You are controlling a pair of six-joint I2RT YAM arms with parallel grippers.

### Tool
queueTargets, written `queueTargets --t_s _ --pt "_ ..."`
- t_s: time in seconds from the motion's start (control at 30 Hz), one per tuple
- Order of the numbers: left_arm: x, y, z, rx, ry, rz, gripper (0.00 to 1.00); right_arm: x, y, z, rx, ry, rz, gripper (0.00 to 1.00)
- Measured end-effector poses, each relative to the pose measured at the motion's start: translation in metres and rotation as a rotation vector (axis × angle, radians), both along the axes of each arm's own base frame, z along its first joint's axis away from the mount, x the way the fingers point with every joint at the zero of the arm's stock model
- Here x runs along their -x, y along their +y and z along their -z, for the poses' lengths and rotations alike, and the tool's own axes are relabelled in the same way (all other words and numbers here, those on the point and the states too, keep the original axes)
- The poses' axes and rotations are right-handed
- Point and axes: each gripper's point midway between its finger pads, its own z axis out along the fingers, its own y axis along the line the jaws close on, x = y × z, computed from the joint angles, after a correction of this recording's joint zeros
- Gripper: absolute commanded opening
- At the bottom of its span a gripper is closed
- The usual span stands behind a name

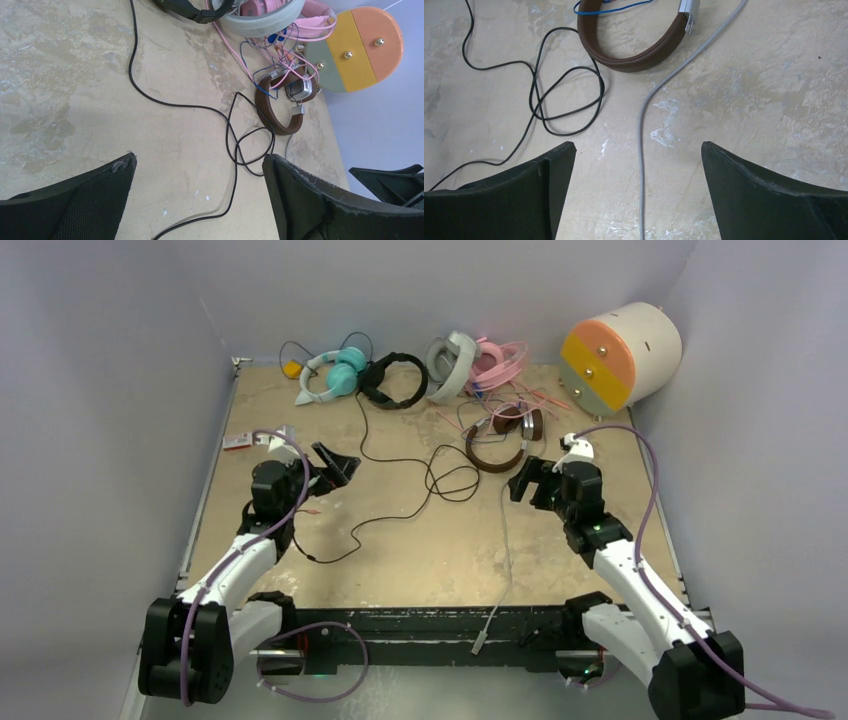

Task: Wrap the headphones
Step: Move the headphones to the center of the board.

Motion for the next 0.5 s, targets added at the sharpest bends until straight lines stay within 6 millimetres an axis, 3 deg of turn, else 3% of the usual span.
queueTargets --t_s 0.3,0.5 --pt "0.000 -0.001 -0.002 0.001 -0.008 0.009 0.95 0.004 0.003 -0.008 -0.038 -0.013 0.003 0.99" --pt "0.003 -0.009 -0.009 0.014 -0.039 0.059 0.93 0.004 0.026 -0.006 -0.060 0.021 -0.139 0.99"
